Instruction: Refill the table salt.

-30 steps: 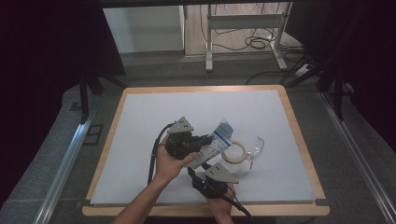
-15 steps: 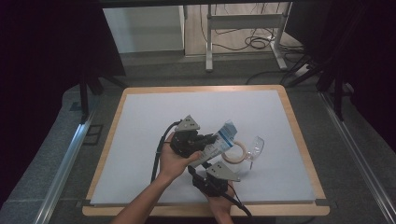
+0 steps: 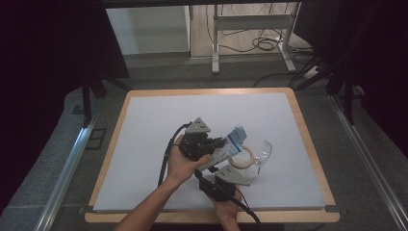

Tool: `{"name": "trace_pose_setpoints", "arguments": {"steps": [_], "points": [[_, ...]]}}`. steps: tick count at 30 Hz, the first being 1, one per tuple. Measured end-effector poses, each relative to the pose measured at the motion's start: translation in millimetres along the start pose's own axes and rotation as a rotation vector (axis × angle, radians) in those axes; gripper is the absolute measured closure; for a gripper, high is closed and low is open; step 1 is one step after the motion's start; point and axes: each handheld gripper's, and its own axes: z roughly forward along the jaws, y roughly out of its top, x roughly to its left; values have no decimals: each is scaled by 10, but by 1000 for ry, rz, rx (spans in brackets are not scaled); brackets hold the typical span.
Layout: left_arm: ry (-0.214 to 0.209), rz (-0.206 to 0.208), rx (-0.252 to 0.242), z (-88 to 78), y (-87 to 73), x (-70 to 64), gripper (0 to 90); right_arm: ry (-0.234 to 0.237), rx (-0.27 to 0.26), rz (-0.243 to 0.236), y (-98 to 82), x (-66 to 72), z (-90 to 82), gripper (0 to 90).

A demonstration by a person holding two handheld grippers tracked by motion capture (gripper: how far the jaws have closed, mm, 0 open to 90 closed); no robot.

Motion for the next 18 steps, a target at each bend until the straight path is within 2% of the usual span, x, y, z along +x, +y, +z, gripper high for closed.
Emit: {"name": "trace_pose_setpoints", "arguments": {"steps": [11, 18], "points": [[5, 8, 13, 23, 47, -22, 900, -3, -19, 10, 26, 3, 11, 521], [-4, -4, 23, 49, 57, -4, 900, -7, -23, 20, 24, 5, 11, 521]]}}
